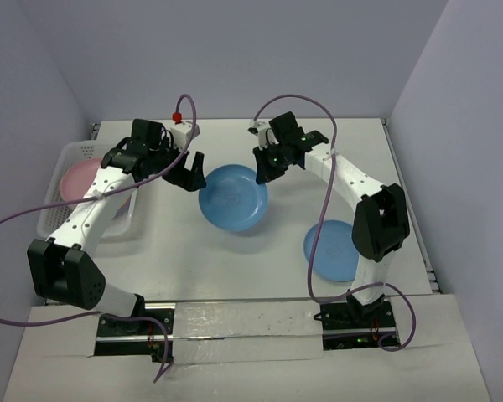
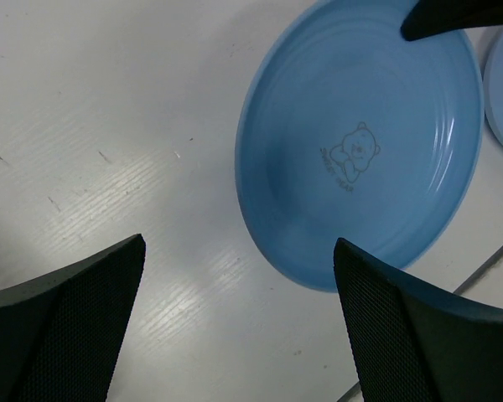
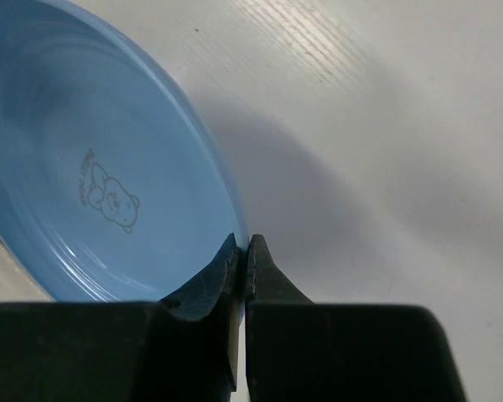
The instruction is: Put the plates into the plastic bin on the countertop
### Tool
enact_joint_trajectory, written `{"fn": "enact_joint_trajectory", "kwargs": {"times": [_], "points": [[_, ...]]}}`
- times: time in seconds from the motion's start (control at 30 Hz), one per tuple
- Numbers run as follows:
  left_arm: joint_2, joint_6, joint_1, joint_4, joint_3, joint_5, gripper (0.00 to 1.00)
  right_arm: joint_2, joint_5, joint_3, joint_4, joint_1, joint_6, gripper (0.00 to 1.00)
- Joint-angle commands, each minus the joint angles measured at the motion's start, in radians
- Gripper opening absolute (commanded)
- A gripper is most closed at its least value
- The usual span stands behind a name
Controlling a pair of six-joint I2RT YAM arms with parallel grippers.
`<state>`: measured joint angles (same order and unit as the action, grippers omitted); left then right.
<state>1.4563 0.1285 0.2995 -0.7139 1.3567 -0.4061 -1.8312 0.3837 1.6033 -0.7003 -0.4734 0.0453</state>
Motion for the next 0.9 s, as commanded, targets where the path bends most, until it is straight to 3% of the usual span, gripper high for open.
{"fn": "enact_joint_trajectory", "kwargs": {"times": [0.0,0.27,0.37,0.6,0.67,0.7,0.73,0.77,0.87], "points": [[0.01,-0.046,-0.004,0.044,-0.01,-0.025,0.93,0.062,0.008,0.078,-0.05,-0.017,-0.027,0.0],[0.041,-0.046,0.004,0.034,-0.029,-0.028,0.78,0.082,0.022,0.114,-0.077,-0.046,-0.038,0.0],[0.047,-0.048,0.004,0.04,-0.037,-0.029,0.65,0.087,0.03,0.122,-0.079,-0.049,-0.042,0.0],[0.09,-0.082,-0.002,0.016,-0.009,-0.08,0.08,0.109,0.035,0.121,-0.076,-0.053,-0.044,0.0],[0.099,-0.092,-0.01,0.01,-0.004,-0.114,0.0,0.112,0.028,0.119,-0.079,-0.053,-0.044,0.03],[0.099,-0.092,-0.014,0.011,-0.004,-0.115,0.0,0.112,0.027,0.119,-0.079,-0.053,-0.044,0.13],[0.095,-0.093,-0.019,0.011,-0.005,-0.132,0.0,0.113,0.027,0.113,-0.082,-0.053,-0.044,0.46],[0.089,-0.093,-0.028,0.009,-0.005,-0.135,0.0,0.117,0.023,0.103,-0.079,-0.051,-0.044,0.68],[0.075,-0.091,-0.1,-0.007,0.002,-0.148,0.0,0.144,0.02,0.054,-0.067,-0.039,-0.072,1.0]]}}
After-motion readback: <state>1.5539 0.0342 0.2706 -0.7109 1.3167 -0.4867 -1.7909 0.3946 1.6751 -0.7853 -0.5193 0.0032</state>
